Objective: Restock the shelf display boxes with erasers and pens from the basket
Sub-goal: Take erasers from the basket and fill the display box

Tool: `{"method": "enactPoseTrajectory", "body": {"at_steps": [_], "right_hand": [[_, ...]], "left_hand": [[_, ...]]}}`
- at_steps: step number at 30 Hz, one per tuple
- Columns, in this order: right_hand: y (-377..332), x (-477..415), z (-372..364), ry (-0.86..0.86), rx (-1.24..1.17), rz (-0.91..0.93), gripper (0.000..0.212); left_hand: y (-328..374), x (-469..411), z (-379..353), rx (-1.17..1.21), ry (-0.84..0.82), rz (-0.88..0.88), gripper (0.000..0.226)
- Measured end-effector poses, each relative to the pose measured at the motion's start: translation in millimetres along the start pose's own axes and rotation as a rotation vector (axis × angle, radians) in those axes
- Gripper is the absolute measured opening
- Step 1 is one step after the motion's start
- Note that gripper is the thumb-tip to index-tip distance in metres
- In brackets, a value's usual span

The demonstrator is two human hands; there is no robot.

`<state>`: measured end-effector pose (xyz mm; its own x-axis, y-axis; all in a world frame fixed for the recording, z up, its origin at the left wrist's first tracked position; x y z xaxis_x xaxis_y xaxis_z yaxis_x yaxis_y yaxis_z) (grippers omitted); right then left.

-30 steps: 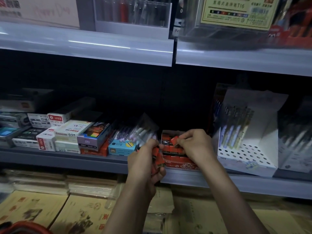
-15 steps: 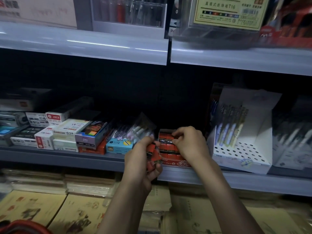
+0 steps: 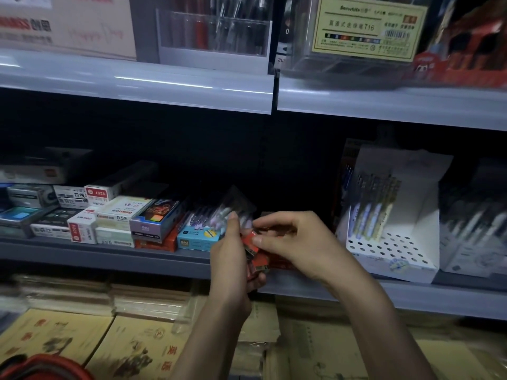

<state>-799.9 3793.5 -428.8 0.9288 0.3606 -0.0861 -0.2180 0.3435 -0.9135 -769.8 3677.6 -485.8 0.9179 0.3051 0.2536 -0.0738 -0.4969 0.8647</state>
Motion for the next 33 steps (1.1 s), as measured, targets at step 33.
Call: {"method": "enactPoseTrajectory", "body": {"at_steps": [33], "right_hand": [[44.6,-30.6,49.2,0.192,0.663,-0.113,0.027]], "left_hand": [[0.4,-1.2,1.4,-0.121,0.012,0.0,0.031]]}}
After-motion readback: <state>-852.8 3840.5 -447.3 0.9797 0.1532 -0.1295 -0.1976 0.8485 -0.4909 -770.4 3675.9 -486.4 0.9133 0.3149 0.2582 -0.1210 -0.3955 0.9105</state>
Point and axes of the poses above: each hand's wrist, its own x-axis away from the middle knuckle, its own z-axis out of the back of the hand, y = z × x, the point moved 6 cm from there along -x, towards the middle knuckle, and after that the axes turned 2 degrees about -y, right-handed, at the moved point
